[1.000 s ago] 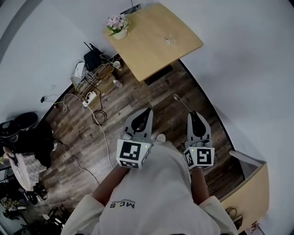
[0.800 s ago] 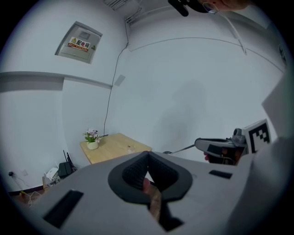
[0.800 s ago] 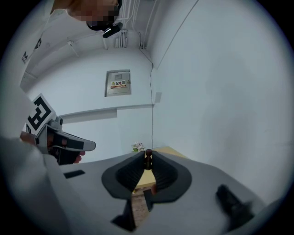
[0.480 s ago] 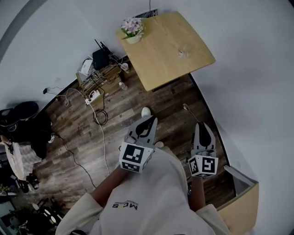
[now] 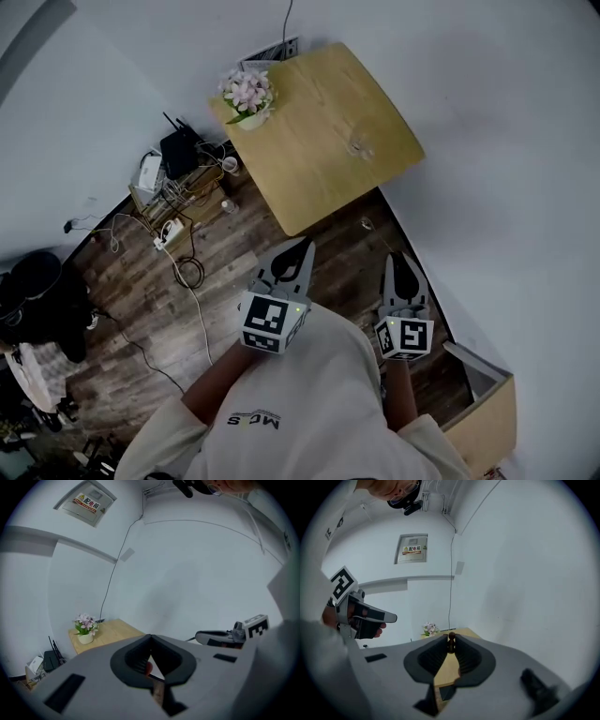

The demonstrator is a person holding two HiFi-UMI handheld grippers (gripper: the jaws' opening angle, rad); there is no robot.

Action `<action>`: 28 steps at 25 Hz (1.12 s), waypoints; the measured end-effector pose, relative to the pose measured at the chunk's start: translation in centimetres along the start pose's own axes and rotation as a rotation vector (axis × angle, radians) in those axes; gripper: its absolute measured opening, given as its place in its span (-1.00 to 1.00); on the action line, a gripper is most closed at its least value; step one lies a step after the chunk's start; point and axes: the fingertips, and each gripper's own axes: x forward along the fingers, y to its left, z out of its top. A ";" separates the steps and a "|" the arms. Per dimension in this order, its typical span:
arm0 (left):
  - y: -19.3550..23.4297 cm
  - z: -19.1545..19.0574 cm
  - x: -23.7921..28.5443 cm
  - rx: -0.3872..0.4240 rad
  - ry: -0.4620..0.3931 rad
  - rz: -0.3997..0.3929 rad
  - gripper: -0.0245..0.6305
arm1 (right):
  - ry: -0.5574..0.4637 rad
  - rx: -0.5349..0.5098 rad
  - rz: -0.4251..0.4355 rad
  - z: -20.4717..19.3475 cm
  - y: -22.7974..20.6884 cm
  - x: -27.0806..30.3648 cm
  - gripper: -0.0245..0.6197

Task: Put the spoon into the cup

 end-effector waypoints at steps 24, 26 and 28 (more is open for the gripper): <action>12.9 5.8 10.8 -0.117 -0.014 0.177 -0.89 | 0.062 -0.101 0.040 6.0 -7.5 20.5 -0.73; 12.4 6.3 11.6 -0.120 -0.015 0.208 -0.89 | 0.059 -0.106 0.087 6.1 -8.0 21.9 -0.73; 11.2 6.5 12.9 -0.127 -0.015 0.228 -0.89 | 0.069 -0.122 0.134 6.0 -9.0 22.9 -0.73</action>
